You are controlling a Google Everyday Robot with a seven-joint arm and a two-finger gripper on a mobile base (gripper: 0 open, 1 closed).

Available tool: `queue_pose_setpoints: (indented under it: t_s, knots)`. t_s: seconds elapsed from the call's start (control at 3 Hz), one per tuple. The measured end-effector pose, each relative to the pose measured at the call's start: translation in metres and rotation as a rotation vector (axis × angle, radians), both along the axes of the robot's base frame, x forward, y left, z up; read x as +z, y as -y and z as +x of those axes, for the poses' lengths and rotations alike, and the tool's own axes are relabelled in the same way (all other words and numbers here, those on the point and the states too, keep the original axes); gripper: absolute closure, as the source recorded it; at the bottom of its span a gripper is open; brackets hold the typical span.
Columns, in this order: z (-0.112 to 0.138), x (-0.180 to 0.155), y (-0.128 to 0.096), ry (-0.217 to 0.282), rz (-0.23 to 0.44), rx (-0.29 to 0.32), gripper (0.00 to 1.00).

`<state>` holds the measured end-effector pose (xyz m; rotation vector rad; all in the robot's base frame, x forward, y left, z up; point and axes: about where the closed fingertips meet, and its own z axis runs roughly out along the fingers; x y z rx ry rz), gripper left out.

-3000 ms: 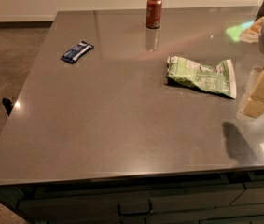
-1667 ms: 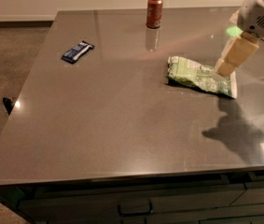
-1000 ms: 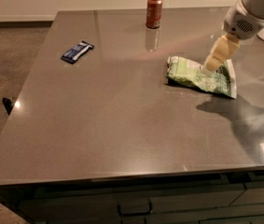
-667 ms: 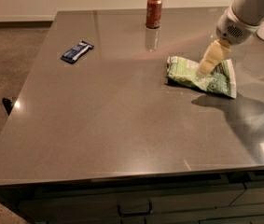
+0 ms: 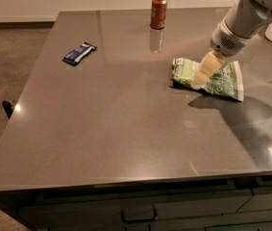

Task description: Pick green jalapeno chip bag

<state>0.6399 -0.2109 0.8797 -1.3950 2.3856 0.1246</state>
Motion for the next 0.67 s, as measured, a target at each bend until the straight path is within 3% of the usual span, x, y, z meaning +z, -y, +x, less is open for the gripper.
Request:
queue_pose_setpoints:
  t_s: [0.67]
  knots:
    - [0.005, -0.028, -0.012, -0.051, 0.008, -0.006, 0.00]
